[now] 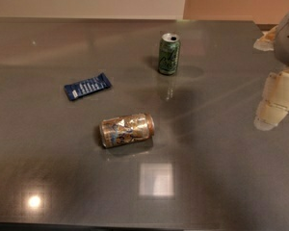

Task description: Pick orange can

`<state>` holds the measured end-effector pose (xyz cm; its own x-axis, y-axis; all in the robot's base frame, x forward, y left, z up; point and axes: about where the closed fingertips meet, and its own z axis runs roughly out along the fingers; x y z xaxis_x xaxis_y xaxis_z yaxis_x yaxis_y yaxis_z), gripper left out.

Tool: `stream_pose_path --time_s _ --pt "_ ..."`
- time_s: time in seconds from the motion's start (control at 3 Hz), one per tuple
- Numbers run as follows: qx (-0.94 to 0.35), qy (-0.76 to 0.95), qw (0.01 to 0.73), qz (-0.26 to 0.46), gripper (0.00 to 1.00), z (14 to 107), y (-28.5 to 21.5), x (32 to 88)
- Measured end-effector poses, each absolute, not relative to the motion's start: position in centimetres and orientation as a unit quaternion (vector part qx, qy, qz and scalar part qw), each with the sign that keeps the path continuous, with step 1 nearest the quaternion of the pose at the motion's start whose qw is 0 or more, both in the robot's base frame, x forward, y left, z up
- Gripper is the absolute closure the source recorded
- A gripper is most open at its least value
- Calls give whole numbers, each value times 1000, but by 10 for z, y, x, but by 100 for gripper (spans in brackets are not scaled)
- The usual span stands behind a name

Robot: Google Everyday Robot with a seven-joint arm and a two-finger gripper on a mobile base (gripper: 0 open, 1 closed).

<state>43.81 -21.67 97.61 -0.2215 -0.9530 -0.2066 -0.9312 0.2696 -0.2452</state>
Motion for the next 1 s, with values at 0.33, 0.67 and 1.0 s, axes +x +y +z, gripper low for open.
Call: stream_pose_path --time_s 0.33,0.67,1.0 --pt "-603 780 160 -36 0 977 -216 439" --pt "-615 770 163 -45 0 980 -196 446" --pt "-637 753 155 -54 0 976 -164 458"
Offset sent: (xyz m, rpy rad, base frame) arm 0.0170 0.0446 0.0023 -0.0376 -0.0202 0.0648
